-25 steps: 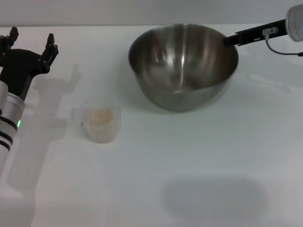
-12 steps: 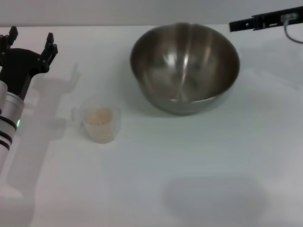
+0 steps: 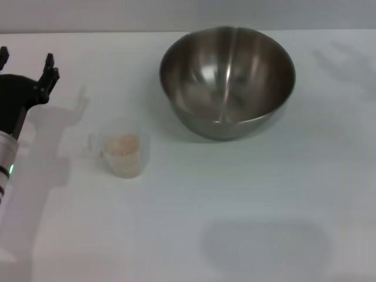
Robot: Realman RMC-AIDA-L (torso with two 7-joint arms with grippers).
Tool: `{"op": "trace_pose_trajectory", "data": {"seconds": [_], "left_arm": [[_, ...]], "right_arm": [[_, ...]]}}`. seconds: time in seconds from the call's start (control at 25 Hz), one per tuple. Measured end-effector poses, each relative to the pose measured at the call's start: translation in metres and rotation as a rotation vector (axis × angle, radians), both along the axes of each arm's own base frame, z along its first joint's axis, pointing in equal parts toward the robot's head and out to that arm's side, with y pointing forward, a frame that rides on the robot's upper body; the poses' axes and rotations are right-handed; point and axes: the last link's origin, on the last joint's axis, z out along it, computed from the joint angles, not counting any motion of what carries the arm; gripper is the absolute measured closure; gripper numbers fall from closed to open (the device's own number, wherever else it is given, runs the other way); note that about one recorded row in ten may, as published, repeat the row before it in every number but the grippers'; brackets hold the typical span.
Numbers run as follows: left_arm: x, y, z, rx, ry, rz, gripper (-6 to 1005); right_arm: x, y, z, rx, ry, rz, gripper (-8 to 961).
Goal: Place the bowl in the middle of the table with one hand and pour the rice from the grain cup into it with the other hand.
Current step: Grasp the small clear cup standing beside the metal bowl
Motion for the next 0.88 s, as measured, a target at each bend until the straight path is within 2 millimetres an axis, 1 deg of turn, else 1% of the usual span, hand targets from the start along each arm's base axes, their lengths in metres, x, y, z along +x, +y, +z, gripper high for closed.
{"op": "trace_pose_trajectory", "data": {"seconds": [0.04,0.16,0.2,0.24,0.28,0.32,0.36,0.4,0.48,0.52,0.76,0.88], "left_arm": [[-0.002,-0.005,0.001,0.01,0.0,-0.002,178],[-0.009,-0.017,0.004,0.031,0.0,-0.002,179],[-0.012,-0.026,0.005,0.041,0.001,-0.004,179],[-0.012,-0.026,0.005,0.041,0.001,-0.004,179],[-0.017,-0.039,0.005,0.045,0.004,-0.004,179],[-0.019,-0.042,0.004,0.042,0.006,-0.004,179],[-0.019,-0.042,0.004,0.042,0.006,-0.004,179],[-0.021,-0.048,0.003,0.037,0.009,-0.002,179],[-0.031,-0.069,-0.002,0.009,0.028,0.011,180],[-0.033,-0.073,-0.003,0.003,0.032,0.014,180],[-0.042,-0.111,-0.018,-0.083,0.055,0.015,180],[-0.041,-0.118,-0.023,-0.112,0.059,0.006,181]], "right_arm": [[0.0,0.0,0.0,0.0,0.0,0.0,267],[0.021,-0.02,-0.001,0.21,0.072,0.061,267],[0.032,-0.03,-0.007,0.328,0.027,0.077,267],[0.036,-0.035,-0.013,0.371,-0.012,0.081,267],[0.04,-0.04,-0.02,0.417,-0.053,0.085,267],[0.04,-0.04,-0.02,0.417,-0.053,0.085,267],[0.042,-0.044,-0.025,0.451,-0.085,0.088,267],[0.044,-0.047,-0.031,0.477,-0.112,0.089,267],[0.045,-0.05,-0.039,0.494,-0.139,0.089,267],[0.045,-0.05,-0.043,0.492,-0.142,0.087,267],[0.044,-0.046,-0.046,0.475,-0.15,0.09,266],[0.044,-0.045,-0.046,0.473,-0.15,0.091,266]]}}
